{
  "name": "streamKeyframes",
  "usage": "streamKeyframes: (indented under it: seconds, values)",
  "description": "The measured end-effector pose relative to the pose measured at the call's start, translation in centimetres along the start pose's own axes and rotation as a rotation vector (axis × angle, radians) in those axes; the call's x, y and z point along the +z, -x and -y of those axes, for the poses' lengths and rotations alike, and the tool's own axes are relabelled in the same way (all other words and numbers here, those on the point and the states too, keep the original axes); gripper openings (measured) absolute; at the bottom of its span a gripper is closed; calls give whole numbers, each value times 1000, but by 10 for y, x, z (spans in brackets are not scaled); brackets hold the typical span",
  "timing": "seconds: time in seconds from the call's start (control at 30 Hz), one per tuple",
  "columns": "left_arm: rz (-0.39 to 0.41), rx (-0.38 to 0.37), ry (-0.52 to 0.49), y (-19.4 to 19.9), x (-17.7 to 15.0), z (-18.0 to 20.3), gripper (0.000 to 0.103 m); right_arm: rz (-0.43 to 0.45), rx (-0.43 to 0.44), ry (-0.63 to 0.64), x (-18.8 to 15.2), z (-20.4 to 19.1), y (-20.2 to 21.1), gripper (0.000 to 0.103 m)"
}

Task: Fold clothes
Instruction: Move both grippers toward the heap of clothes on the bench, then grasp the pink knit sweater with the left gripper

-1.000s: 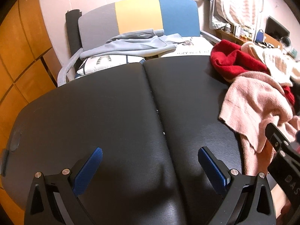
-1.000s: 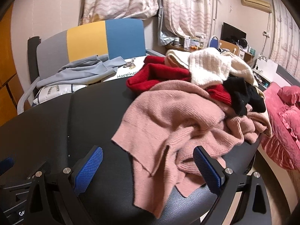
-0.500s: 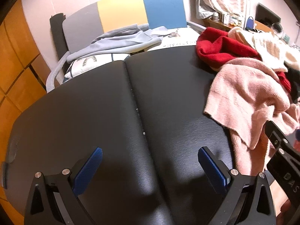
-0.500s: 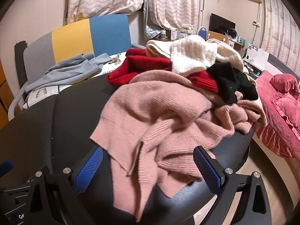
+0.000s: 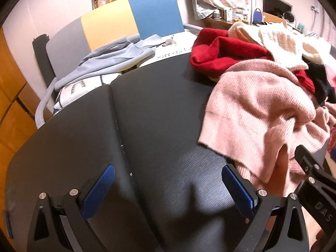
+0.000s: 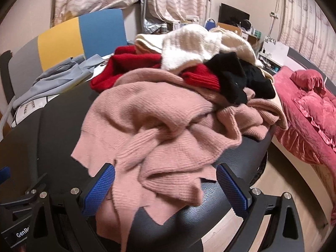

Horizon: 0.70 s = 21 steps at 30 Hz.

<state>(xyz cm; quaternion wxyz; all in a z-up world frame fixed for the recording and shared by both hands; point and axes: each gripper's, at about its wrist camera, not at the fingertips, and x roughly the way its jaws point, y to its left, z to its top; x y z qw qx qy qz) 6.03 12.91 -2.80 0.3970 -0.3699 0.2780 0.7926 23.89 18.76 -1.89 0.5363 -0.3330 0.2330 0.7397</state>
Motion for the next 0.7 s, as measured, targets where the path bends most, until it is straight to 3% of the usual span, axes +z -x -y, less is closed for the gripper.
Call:
streamKeyframes:
  seconds: [0.27, 0.7]
  values:
    - [-3, -71, -2, -5, 20, 16, 103, -24, -20, -41, 5, 14, -10, 100]
    - [35, -73, -43, -11, 52, 37, 103, -63, -24, -106, 7, 41, -22, 100]
